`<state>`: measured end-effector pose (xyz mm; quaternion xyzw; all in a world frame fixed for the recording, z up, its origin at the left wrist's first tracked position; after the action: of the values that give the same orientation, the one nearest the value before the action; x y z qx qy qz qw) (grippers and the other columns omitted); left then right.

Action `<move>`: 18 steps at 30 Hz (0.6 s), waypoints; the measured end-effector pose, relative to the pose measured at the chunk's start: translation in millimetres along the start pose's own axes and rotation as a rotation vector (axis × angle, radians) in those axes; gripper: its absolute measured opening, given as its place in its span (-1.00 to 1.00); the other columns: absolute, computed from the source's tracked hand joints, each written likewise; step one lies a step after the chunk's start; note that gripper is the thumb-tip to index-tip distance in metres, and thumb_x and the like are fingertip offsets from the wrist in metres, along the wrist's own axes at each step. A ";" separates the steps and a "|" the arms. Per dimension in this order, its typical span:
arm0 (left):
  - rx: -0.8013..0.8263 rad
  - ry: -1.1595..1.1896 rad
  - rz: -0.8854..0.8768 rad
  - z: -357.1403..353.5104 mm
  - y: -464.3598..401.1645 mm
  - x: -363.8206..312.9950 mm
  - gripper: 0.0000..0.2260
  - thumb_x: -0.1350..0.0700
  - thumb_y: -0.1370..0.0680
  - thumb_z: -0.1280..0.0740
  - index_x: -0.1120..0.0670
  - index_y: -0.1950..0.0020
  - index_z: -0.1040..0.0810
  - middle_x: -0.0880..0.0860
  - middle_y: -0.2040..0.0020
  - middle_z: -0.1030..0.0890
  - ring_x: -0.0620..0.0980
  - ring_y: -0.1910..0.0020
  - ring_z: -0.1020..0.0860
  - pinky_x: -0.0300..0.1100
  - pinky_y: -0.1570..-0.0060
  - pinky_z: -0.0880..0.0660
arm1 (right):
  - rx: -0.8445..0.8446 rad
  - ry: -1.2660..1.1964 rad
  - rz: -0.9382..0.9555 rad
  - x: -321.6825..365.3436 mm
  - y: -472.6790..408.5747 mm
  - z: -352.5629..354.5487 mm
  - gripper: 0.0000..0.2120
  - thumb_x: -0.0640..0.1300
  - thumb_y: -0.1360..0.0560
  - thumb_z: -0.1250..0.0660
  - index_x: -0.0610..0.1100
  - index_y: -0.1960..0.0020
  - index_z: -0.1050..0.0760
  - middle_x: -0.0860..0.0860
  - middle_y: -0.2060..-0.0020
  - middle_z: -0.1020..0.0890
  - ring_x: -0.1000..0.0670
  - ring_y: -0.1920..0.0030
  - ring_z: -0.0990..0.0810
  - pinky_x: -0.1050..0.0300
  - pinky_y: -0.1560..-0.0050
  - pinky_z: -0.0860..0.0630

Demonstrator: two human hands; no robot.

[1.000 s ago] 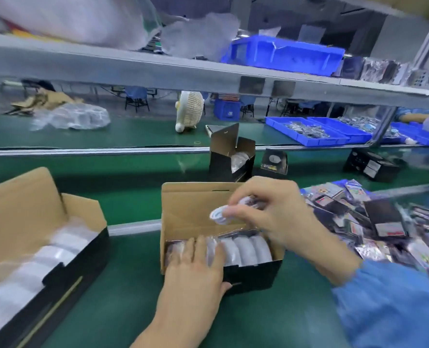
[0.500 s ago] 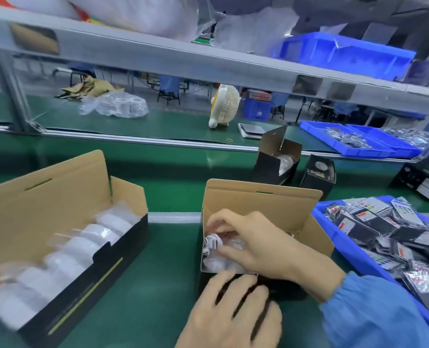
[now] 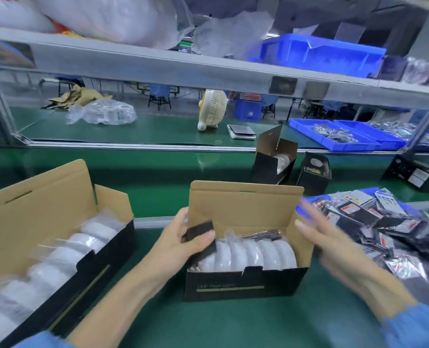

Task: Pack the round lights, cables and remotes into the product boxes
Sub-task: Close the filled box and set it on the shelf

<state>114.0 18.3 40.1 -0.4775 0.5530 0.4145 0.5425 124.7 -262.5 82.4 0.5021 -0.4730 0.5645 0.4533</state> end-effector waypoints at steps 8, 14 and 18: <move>-0.144 -0.104 -0.301 11.6 -3.2 11.1 -0.65 0.22 -0.38 -0.53 -0.08 -0.10 -0.66 0.02 -0.08 -0.70 -0.04 -0.11 -0.64 -0.37 -0.04 -0.51 | 0.194 -0.472 -0.090 -49.3 7.4 10.3 -0.41 -0.03 -0.35 -0.51 0.02 -0.37 -0.49 -0.11 -0.34 -0.53 -0.11 -0.25 -0.50 0.06 -0.18 -0.50; -0.117 -0.154 -0.272 17.1 -4.3 12.6 -0.67 0.16 -0.34 -0.50 -0.11 -0.06 -0.67 0.00 -0.06 -0.70 -0.07 -0.09 -0.65 -0.35 -0.05 -0.52 | 0.209 -0.453 -0.115 -53.6 9.2 9.0 -0.35 -0.05 -0.29 -0.59 0.12 -0.34 -0.47 -0.04 -0.19 -0.62 -0.01 0.01 -0.60 0.16 0.03 -0.48; -0.299 -0.226 -0.196 8.8 -13.3 4.3 -0.84 0.02 -0.50 -0.37 -0.26 0.07 -0.66 -0.17 0.11 -0.72 -0.26 0.15 -0.66 -0.53 0.26 -0.46 | 0.348 -0.512 -0.089 -52.4 10.0 -0.5 -0.34 -0.13 -0.45 -0.47 -0.01 -0.48 -0.29 -0.04 -0.21 -0.63 0.04 -0.10 -0.63 0.20 -0.10 -0.53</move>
<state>129.0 23.9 36.0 -0.5547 0.3718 0.4880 0.5620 119.2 -265.4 29.4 0.7182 -0.4456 0.4717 0.2513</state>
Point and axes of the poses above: each hand's wrist, its own y-axis away from the middle knuckle, its own z-axis out of the back of the hand, x = y × z, the point moved 2 cm from there along -y, towards the middle knuckle
